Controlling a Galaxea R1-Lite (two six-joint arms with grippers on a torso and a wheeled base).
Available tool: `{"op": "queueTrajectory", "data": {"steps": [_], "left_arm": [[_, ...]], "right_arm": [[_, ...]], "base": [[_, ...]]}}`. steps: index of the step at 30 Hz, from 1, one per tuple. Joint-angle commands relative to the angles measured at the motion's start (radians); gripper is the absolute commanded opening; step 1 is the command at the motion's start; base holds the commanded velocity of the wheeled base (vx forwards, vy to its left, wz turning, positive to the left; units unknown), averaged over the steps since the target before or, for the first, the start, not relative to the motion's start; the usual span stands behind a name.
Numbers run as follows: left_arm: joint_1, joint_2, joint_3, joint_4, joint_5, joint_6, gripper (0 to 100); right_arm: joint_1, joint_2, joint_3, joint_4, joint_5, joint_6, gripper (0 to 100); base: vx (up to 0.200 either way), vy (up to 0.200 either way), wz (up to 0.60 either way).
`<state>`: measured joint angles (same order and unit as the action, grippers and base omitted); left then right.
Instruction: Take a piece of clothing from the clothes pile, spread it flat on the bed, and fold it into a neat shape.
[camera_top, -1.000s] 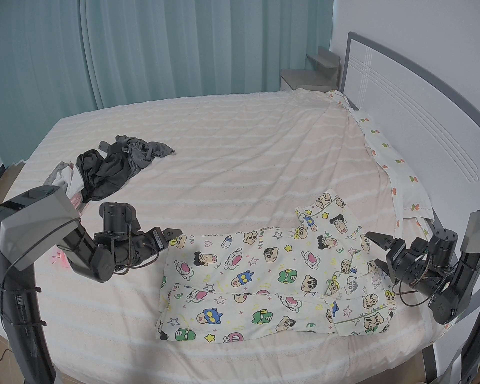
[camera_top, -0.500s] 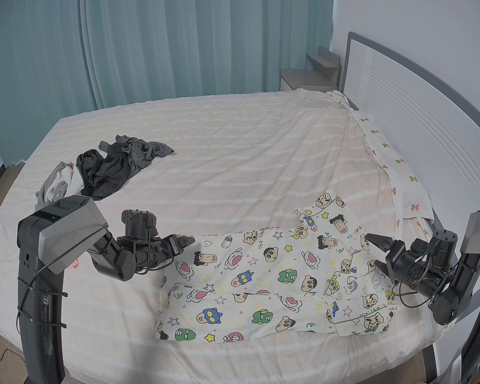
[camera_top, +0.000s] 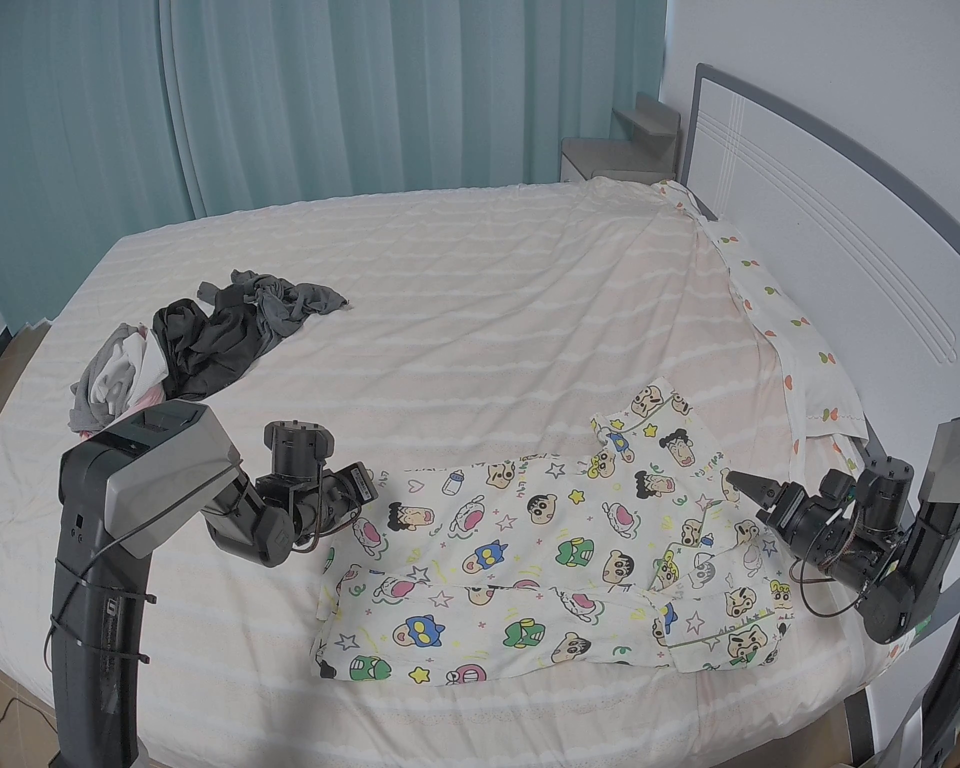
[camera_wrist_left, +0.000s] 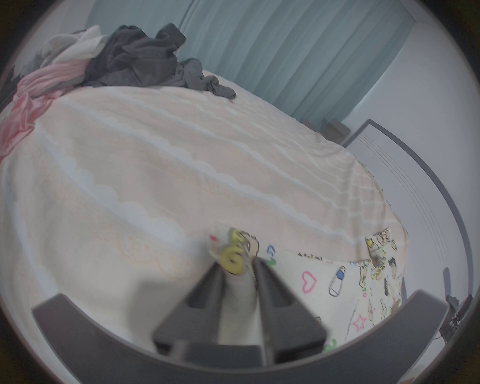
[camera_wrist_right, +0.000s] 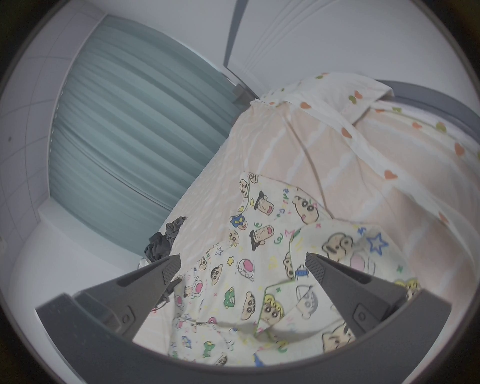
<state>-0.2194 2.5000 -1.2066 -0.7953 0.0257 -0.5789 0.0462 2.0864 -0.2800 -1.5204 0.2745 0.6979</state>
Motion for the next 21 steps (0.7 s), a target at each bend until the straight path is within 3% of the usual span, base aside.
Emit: {"op": "queueTrajectory", "data": {"steps": [1, 4, 9, 12, 19, 21], "left_arm": [[-0.003, 0.003, 0.030, -0.078, 0.082, -0.024, 0], [-0.003, -0.003, 0.032, -0.090, 0.088, -0.044, 0], [-0.002, -0.043, 0.033, -0.085, 0.089, -0.045, 0], [-0.002, -0.053, 0.033, -0.084, 0.103, -0.045, 0], [0.000, -0.053, 0.050, -0.082, 0.114, -0.044, 0], [0.000, -0.049, 0.053, -0.082, 0.112, -0.044, 0]], "right_arm": [[-0.065, 0.155, -0.177, 0.094, 0.002, -0.144, 100], [-0.068, 0.184, -0.286, 0.167, 0.002, -0.190, 100], [-0.055, 0.204, -0.571, 0.467, 0.002, -0.239, 100], [-0.048, 0.287, -0.732, 0.514, 0.002, -0.307, 100], [-0.017, 0.336, -0.851, 0.589, 0.000, -0.432, 100], [-0.003, 0.373, -0.913, 0.635, -0.003, -0.517, 100]], "base": [[0.000, 0.000, 0.00], [0.000, 0.000, 0.00], [0.000, 0.000, 0.00], [0.000, 0.000, 0.00], [0.000, 0.000, 0.00], [0.000, 0.000, 0.00]]}}
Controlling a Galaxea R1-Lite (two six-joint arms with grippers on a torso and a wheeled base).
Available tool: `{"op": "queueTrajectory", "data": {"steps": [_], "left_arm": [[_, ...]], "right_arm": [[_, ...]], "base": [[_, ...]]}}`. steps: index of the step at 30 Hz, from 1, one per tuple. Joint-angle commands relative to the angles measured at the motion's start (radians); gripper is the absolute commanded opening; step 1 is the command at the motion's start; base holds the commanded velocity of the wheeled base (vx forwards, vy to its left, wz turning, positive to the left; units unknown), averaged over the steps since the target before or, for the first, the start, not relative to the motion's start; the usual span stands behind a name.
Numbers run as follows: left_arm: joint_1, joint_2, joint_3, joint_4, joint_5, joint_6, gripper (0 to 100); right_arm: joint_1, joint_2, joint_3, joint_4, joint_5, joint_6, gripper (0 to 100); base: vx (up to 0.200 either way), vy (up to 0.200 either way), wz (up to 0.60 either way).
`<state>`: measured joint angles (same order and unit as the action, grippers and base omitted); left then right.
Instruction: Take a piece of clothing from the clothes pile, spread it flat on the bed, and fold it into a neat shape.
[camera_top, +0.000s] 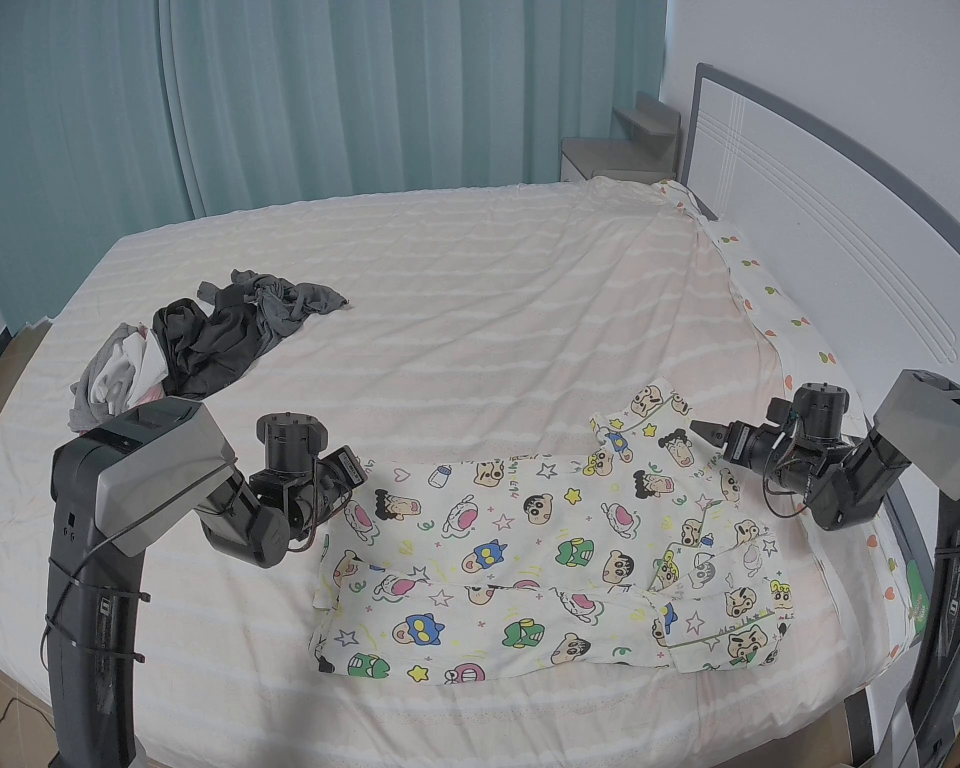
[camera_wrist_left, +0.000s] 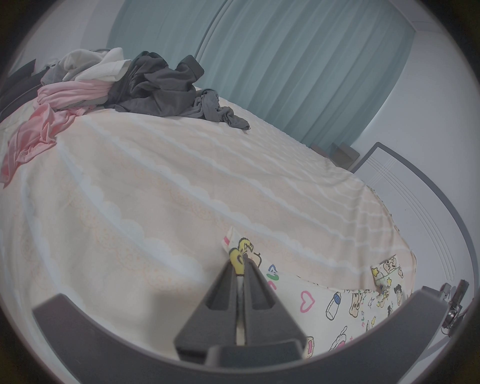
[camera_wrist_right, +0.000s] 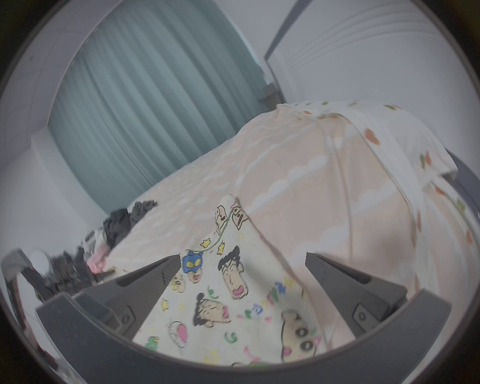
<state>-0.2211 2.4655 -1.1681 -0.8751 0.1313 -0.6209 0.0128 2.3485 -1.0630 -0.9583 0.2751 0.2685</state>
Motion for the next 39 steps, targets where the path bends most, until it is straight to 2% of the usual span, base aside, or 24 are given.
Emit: {"op": "queueTrajectory", "data": {"steps": [1, 10, 22, 23, 32, 35, 39], "left_arm": [[0.002, -0.014, 0.015, -0.002, 0.007, -0.002, 0], [0.002, -0.014, 0.019, -0.002, 0.007, -0.002, 0], [0.002, -0.019, 0.025, -0.002, 0.008, -0.002, 0], [0.002, -0.020, 0.025, -0.002, 0.008, -0.002, 0], [0.002, -0.025, 0.025, -0.001, 0.008, 0.000, 0], [0.002, -0.039, 0.027, 0.001, 0.008, 0.001, 0], [0.002, -0.051, 0.028, 0.025, 0.008, 0.003, 0]], "right_arm": [[0.038, 0.121, -0.149, 0.089, -0.005, -0.106, 100], [0.056, 0.176, -0.253, 0.151, -0.027, -0.199, 100], [0.058, 0.184, -0.382, 0.274, -0.031, -0.213, 100], [0.056, 0.184, -0.380, 0.280, -0.031, -0.213, 0], [0.032, 0.144, -0.316, 0.266, -0.005, -0.212, 0], [0.019, 0.127, -0.261, 0.174, -0.001, -0.206, 0], [0.004, 0.103, -0.173, 0.056, 0.045, -0.204, 0]], "base": [[0.000, 0.000, 0.00], [0.000, 0.000, 0.00], [0.000, 0.000, 0.00], [0.000, 0.000, 0.00], [0.000, 0.000, 0.00], [0.000, 0.000, 0.00], [0.000, 0.000, 0.00]]}}
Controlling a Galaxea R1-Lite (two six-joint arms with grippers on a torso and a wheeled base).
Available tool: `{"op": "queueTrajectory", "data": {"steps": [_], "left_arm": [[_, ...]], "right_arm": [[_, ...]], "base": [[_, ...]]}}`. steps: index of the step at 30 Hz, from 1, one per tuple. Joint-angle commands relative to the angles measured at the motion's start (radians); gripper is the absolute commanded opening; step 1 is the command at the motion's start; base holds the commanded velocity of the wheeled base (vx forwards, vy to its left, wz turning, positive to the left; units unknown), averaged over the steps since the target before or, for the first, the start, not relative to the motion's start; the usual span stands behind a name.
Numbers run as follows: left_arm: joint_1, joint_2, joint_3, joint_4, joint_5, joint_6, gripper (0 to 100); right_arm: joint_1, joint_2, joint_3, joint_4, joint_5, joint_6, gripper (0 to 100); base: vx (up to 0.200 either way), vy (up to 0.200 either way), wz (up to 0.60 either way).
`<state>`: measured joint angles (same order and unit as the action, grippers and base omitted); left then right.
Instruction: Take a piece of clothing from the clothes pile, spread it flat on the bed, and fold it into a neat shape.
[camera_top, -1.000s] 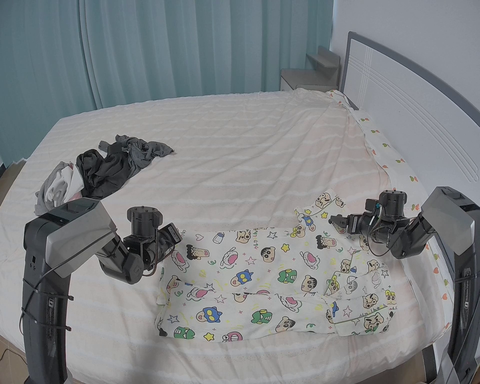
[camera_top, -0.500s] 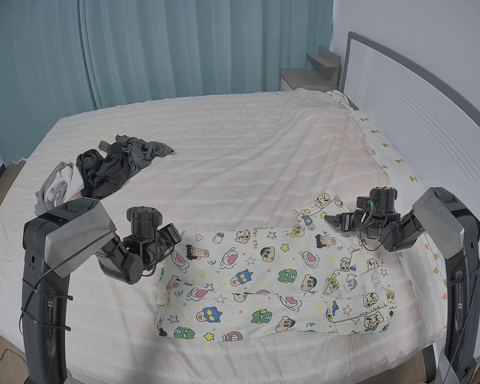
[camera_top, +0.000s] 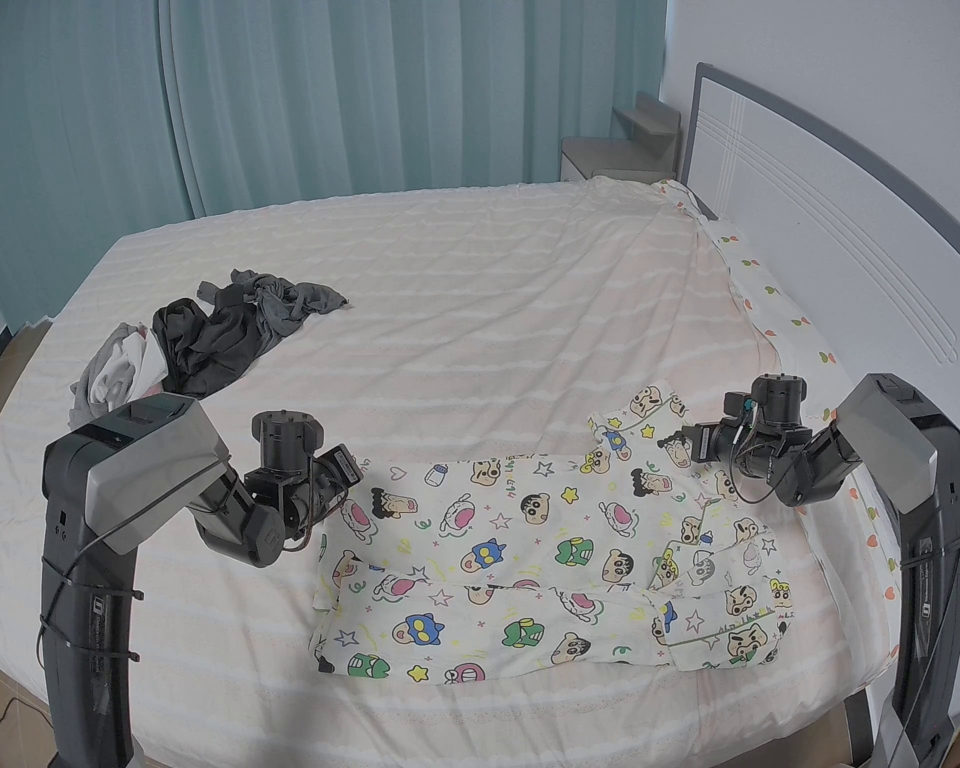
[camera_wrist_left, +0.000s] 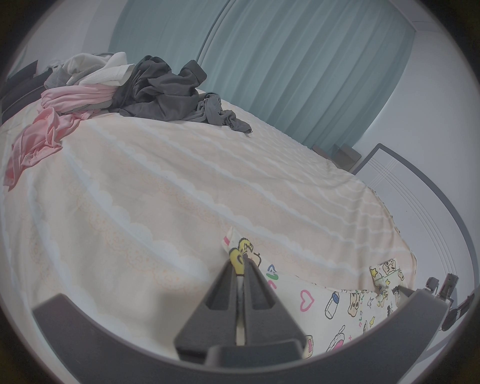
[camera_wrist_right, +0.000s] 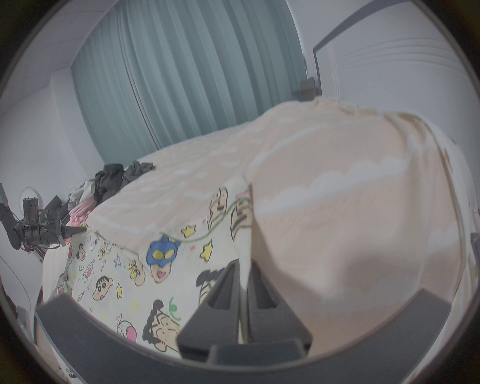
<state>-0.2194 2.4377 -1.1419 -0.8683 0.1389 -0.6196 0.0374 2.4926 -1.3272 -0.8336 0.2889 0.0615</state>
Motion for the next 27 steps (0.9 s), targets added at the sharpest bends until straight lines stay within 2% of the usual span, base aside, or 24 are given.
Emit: {"op": "queueTrajectory", "data": {"steps": [1, 8, 16, 18, 20, 21, 23, 27], "left_arm": [[0.002, -0.025, 0.002, 0.026, -0.001, 0.001, 0], [0.000, -0.032, -0.002, 0.034, -0.001, 0.003, 0], [0.003, -0.039, -0.001, 0.035, -0.001, 0.003, 0], [0.003, -0.039, -0.001, 0.035, -0.001, 0.003, 0], [0.003, -0.039, -0.001, 0.035, 0.001, 0.003, 0], [0.003, -0.039, -0.001, 0.035, 0.001, 0.003, 0], [0.003, -0.039, 0.001, 0.035, -0.001, 0.003, 0], [0.003, -0.035, 0.002, 0.035, 0.001, 0.003, 0]], "right_arm": [[-0.022, -0.050, 0.108, -0.078, 0.036, 0.003, 0], [-0.034, -0.093, 0.161, -0.074, 0.095, 0.004, 0], [-0.033, -0.098, 0.148, -0.064, 0.122, 0.046, 0], [-0.030, -0.104, 0.149, -0.035, 0.154, 0.047, 0], [-0.028, -0.113, 0.132, 0.074, 0.185, 0.047, 0], [-0.028, -0.113, 0.132, 0.074, 0.185, 0.047, 0], [-0.024, -0.109, 0.066, 0.177, 0.185, 0.050, 0], [-0.024, -0.098, 0.003, 0.235, 0.188, 0.050, 0]], "base": [[0.000, 0.000, 0.00], [0.000, 0.000, 0.00], [0.000, 0.000, 0.00], [0.000, 0.000, 0.00], [0.000, 0.000, 0.00], [0.000, 0.000, 0.00], [0.000, 0.000, 0.00], [0.000, 0.000, 0.00]]}}
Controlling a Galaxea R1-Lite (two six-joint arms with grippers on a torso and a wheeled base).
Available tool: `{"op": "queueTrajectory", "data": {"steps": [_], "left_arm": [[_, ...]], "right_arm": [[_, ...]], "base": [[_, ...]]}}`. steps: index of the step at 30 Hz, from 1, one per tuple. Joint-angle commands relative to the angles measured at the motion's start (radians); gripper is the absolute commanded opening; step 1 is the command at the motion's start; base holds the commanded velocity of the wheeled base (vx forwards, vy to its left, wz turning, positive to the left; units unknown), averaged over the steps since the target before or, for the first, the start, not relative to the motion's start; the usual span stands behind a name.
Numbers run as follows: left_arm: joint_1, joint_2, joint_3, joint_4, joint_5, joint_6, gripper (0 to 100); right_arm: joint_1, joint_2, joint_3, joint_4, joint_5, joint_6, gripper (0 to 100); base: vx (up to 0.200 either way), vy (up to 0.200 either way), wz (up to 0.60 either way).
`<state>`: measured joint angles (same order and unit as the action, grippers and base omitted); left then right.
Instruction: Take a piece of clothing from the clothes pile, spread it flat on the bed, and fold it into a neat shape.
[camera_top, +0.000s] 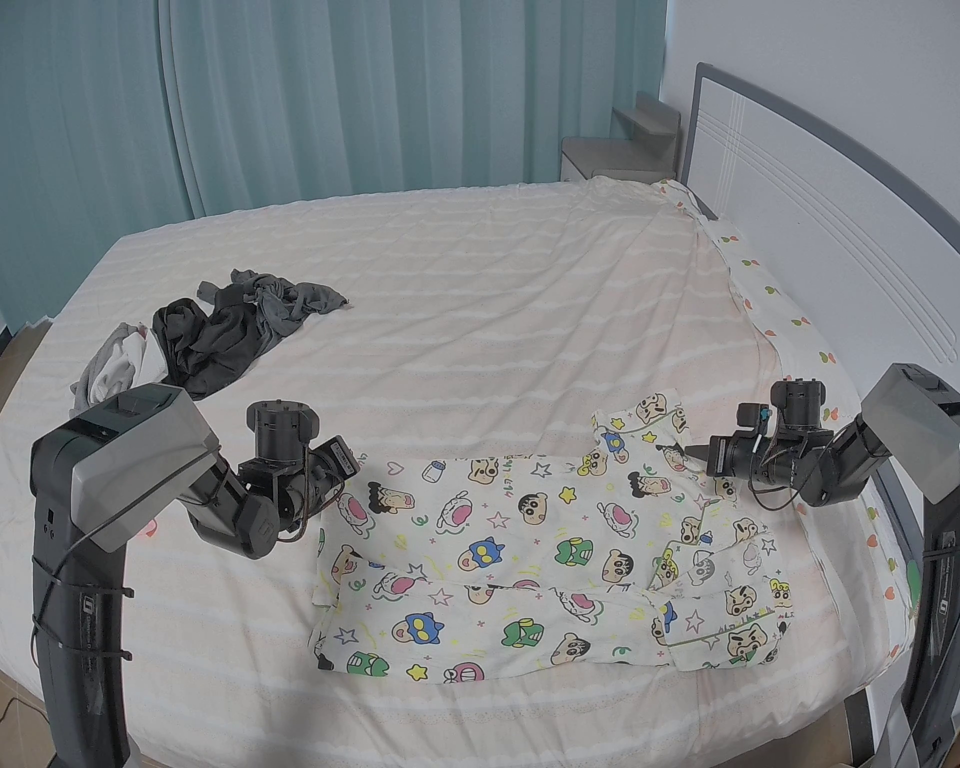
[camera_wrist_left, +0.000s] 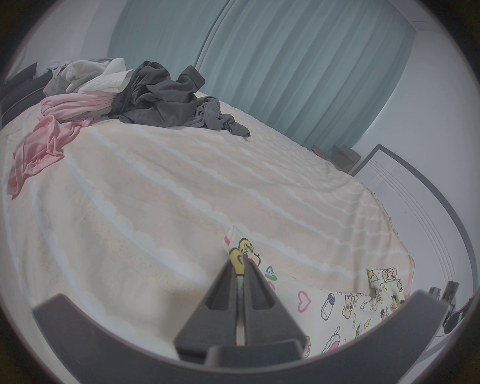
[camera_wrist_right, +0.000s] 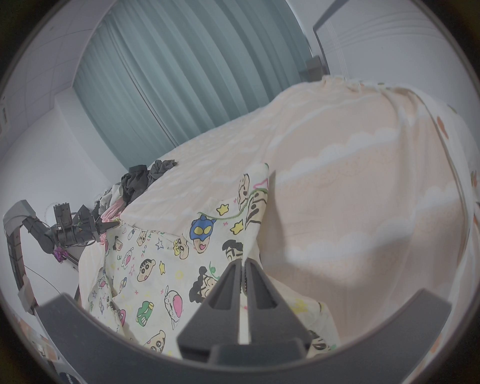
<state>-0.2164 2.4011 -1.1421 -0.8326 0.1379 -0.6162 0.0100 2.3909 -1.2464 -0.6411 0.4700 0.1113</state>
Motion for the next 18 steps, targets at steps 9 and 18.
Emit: {"op": "queueTrajectory", "data": {"steps": [9, 18], "left_arm": [[0.000, 0.000, 0.002, 0.000, 0.000, -0.002, 0], [0.000, 0.003, 0.012, -0.007, 0.000, -0.007, 0]], "right_arm": [[0.011, 0.051, -0.177, 0.086, 0.007, 0.001, 100], [0.062, 0.108, -0.283, 0.185, 0.007, -0.002, 100]], "base": [[0.000, 0.000, 0.00], [0.000, 0.000, 0.00]]}}
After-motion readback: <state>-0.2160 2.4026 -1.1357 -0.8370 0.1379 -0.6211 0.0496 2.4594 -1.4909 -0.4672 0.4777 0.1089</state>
